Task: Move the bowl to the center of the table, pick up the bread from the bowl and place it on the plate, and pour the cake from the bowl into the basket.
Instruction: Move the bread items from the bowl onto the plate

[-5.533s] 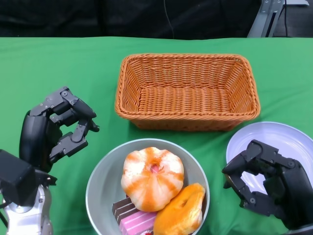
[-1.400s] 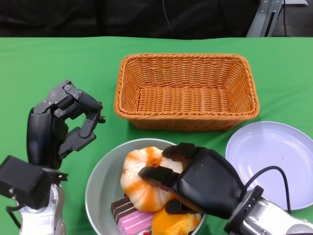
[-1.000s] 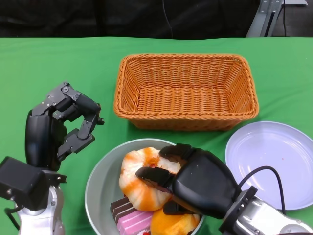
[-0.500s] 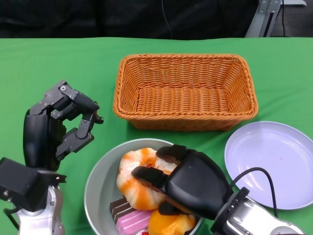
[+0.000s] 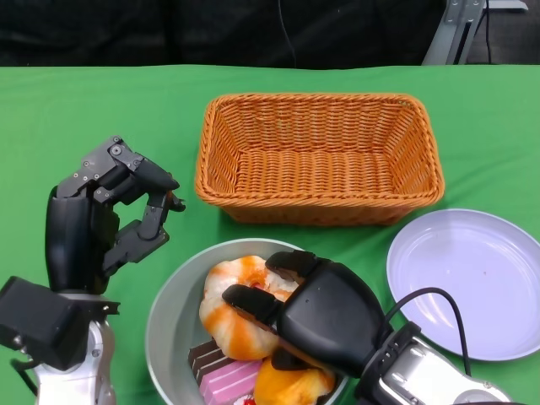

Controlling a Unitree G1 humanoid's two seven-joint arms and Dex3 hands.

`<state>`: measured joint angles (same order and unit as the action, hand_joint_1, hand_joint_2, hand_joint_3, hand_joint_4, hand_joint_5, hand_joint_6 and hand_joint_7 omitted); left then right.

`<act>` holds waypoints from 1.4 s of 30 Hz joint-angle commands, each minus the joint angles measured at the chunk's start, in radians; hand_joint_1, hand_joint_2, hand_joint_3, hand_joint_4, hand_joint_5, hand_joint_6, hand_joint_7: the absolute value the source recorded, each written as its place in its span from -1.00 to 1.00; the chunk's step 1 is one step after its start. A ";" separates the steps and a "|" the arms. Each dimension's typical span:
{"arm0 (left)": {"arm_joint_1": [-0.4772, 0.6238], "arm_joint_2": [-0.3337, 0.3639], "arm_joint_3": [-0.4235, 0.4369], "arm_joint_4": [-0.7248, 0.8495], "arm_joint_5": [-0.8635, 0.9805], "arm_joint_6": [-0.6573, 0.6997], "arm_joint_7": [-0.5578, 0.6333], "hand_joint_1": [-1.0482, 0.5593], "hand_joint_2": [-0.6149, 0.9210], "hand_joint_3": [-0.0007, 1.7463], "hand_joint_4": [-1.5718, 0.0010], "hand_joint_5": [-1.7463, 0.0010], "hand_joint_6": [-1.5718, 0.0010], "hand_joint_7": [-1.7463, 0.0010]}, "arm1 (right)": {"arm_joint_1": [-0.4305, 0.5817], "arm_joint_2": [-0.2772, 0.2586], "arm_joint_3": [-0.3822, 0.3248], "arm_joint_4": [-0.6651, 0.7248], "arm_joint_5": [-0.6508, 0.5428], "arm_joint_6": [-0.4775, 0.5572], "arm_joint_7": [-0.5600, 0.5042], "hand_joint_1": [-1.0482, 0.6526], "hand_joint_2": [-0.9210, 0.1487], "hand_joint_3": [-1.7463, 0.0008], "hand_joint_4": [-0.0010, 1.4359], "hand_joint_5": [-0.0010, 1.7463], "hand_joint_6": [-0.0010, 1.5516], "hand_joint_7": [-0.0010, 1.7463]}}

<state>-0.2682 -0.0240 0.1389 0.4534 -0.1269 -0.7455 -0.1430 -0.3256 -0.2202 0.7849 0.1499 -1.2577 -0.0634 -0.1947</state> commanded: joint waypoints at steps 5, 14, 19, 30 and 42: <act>0.022 0.006 0.000 -0.026 0.012 -0.002 0.025 0.17 0.64 0.11 0.06 -0.81 0.11 -0.68 | 0.014 -0.004 0.051 0.089 -0.028 0.025 0.013 -0.61 -1.00 0.91 -0.13 -0.97 -0.29 -1.00; 0.036 0.003 -0.003 -0.059 0.011 0.020 0.033 0.19 0.65 0.10 0.03 -0.80 0.10 -0.70 | -0.006 0.020 0.083 0.151 -0.050 0.068 -0.033 -0.44 -0.82 1.00 -0.04 -0.93 -0.26 -0.99; 0.036 0.004 -0.005 -0.060 0.002 0.018 0.025 0.18 0.66 0.08 0.04 -0.80 0.11 -0.68 | -0.015 0.024 0.099 0.166 -0.066 0.090 -0.029 -0.47 -0.81 1.00 -0.02 -0.89 -0.22 -0.97; 0.038 0.005 -0.006 -0.061 0.005 0.019 0.029 0.19 0.64 0.10 0.05 -0.80 0.10 -0.68 | -0.035 0.029 0.131 0.174 -0.067 0.121 0.028 -0.45 -0.72 1.00 -0.48 -0.05 -0.16 -0.99; 0.041 0.007 -0.011 -0.062 0.001 0.015 0.023 0.20 0.63 0.13 0.05 -0.82 0.12 -0.72 | -0.039 0.039 0.116 0.245 0.033 0.028 -0.085 -0.28 -0.83 0.99 0.08 -0.39 0.11 -0.98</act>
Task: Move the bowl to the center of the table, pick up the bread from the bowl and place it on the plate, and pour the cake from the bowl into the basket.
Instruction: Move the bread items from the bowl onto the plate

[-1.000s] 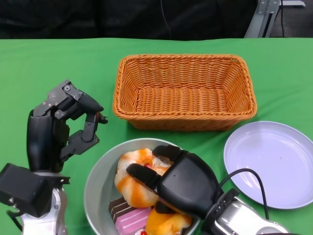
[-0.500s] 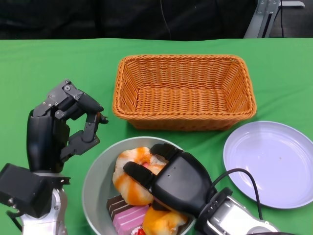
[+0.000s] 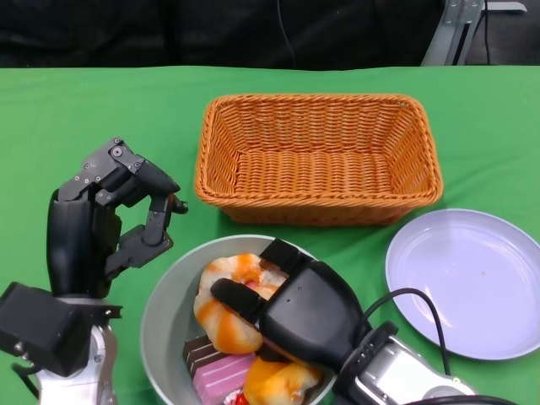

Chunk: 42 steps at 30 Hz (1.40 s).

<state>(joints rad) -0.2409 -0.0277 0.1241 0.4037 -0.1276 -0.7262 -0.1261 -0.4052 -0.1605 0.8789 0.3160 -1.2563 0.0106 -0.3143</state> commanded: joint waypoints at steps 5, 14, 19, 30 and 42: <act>0.009 0.010 0.006 -0.001 0.010 -0.018 0.011 0.18 0.62 0.13 0.04 -0.82 0.12 -0.71 | 0.021 -0.015 0.022 0.152 0.082 -0.117 -0.075 -0.25 -0.88 1.00 0.23 -0.20 0.34 -0.95; 0.016 0.006 0.005 -0.014 0.012 -0.004 0.017 0.18 0.63 0.10 0.04 -0.81 0.10 -0.68 | -0.017 -0.002 0.026 0.248 0.148 -0.216 -0.183 -0.18 -0.90 0.99 -0.10 0.56 0.43 -0.99; 0.014 0.007 0.006 -0.011 0.012 -0.009 0.016 0.18 0.64 0.09 0.04 -0.81 0.10 -0.67 | -0.025 0.006 0.021 0.275 0.171 -0.250 -0.214 -0.14 -0.91 1.00 -0.09 0.48 0.42 -0.99; 0.009 0.016 0.009 -0.004 0.000 -0.006 0.005 0.18 0.65 0.09 0.04 -0.82 0.10 -0.68 | -0.044 -0.004 0.004 0.278 0.205 -0.313 -0.309 -0.11 -0.99 0.99 -0.02 0.42 0.46 -0.99; 0.010 0.017 0.016 0.002 0.004 -0.004 0.011 0.18 0.67 0.03 0.03 -0.79 0.08 -0.63 | -0.029 -0.025 -0.038 0.235 0.219 -0.357 -0.412 -0.15 -0.95 1.00 0.11 0.40 0.52 -0.97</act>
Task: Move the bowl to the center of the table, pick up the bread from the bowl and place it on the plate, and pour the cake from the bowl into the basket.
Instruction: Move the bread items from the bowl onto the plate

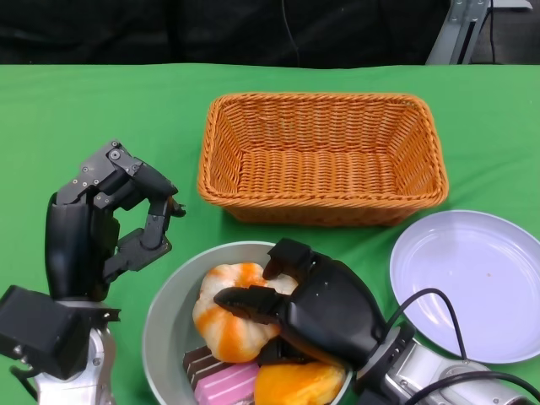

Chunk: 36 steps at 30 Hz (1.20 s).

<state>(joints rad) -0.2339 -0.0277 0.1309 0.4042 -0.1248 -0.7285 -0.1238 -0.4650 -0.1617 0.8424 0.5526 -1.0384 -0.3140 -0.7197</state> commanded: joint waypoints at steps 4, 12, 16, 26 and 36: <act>0.002 0.018 0.012 0.007 -0.006 0.002 0.002 0.20 0.70 0.00 0.03 -0.78 0.07 -0.63 | 0.038 -0.031 -0.022 -0.026 0.014 -0.054 -0.002 -0.14 -0.92 1.00 0.01 0.59 0.52 -0.98; -0.005 0.022 0.012 0.031 -0.009 -0.014 -0.005 0.20 0.70 0.00 0.05 -0.80 0.09 -0.65 | 0.044 -0.034 -0.054 -0.045 0.000 -0.052 -0.007 -0.12 -0.88 1.00 -0.08 0.73 0.55 -0.97; -0.005 0.022 0.010 0.037 -0.010 -0.018 -0.005 0.20 0.72 -0.02 0.04 -0.80 0.08 -0.63 | 0.037 -0.038 -0.056 -0.021 -0.008 -0.046 -0.006 -0.10 -0.87 0.99 -0.08 0.71 0.55 -0.97; -0.005 0.025 0.008 0.048 -0.003 -0.027 -0.005 0.18 0.71 -0.02 0.04 -0.79 0.09 -0.64 | 0.021 -0.041 -0.066 -0.003 -0.007 -0.057 -0.032 -0.09 -0.90 1.00 -0.12 0.80 0.57 -0.96; -0.009 0.024 0.010 0.065 -0.010 -0.038 -0.010 0.20 0.73 -0.04 0.03 -0.78 0.08 -0.63 | -0.001 -0.044 -0.102 -0.007 -0.021 -0.023 -0.024 -0.08 -0.91 0.99 -0.04 0.68 0.57 -0.91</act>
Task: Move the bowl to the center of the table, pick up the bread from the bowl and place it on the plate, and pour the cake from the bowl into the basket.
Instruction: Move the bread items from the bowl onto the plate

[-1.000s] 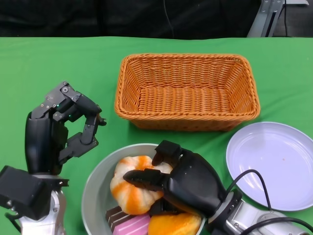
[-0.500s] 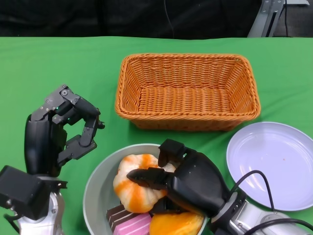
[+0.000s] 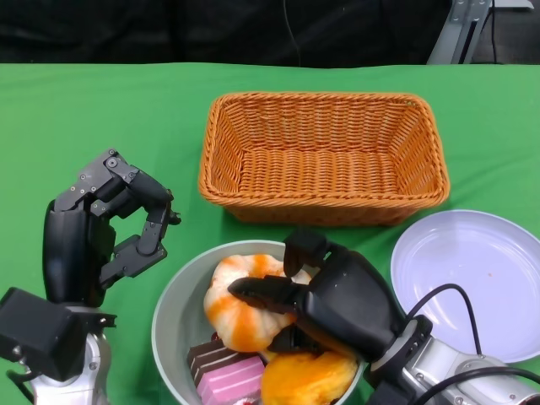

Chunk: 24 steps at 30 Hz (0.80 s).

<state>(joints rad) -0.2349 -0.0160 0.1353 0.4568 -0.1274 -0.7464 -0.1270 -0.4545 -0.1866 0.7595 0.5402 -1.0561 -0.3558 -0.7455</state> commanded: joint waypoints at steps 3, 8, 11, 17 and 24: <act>-0.007 0.013 0.005 0.014 -0.016 -0.021 -0.013 0.21 0.73 -0.04 0.03 -0.78 0.08 -0.63 | -0.019 -0.019 -0.025 0.006 -0.014 0.039 -0.009 -0.09 -0.93 0.99 -0.04 0.67 0.56 -0.89; -0.004 0.014 0.006 0.008 -0.011 -0.011 -0.007 0.20 0.72 -0.03 0.03 -0.79 0.08 -0.63 | -0.032 -0.021 -0.032 0.017 -0.020 0.042 -0.038 -0.08 -0.88 1.00 -0.04 0.72 0.23 -0.27; -0.004 0.014 0.006 0.008 -0.010 -0.011 -0.007 0.20 0.72 -0.02 0.03 -0.79 0.08 -0.63 | -0.033 -0.020 -0.034 0.021 -0.023 0.041 -0.042 -0.08 -0.87 1.00 -0.03 0.71 0.11 -0.06; -0.006 0.015 0.007 0.012 -0.004 -0.018 -0.003 0.20 0.72 -0.02 0.03 -0.78 0.07 -0.62 | -0.035 -0.023 -0.043 0.018 -0.019 0.037 -0.040 -0.07 -0.87 1.00 -0.05 0.72 0.07 -0.02; -0.018 0.020 0.012 0.045 -0.029 -0.032 -0.031 0.21 0.73 -0.03 0.04 -0.80 0.08 -0.62 | -0.004 -0.045 -0.112 -0.074 0.056 -0.032 -0.038 -0.06 -0.97 0.99 0.01 0.62 0.04 -0.09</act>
<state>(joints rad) -0.2418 -0.0113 0.1366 0.4914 -0.1462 -0.7614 -0.1485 -0.4642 -0.2120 0.6760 0.4955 -1.0215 -0.3814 -0.7740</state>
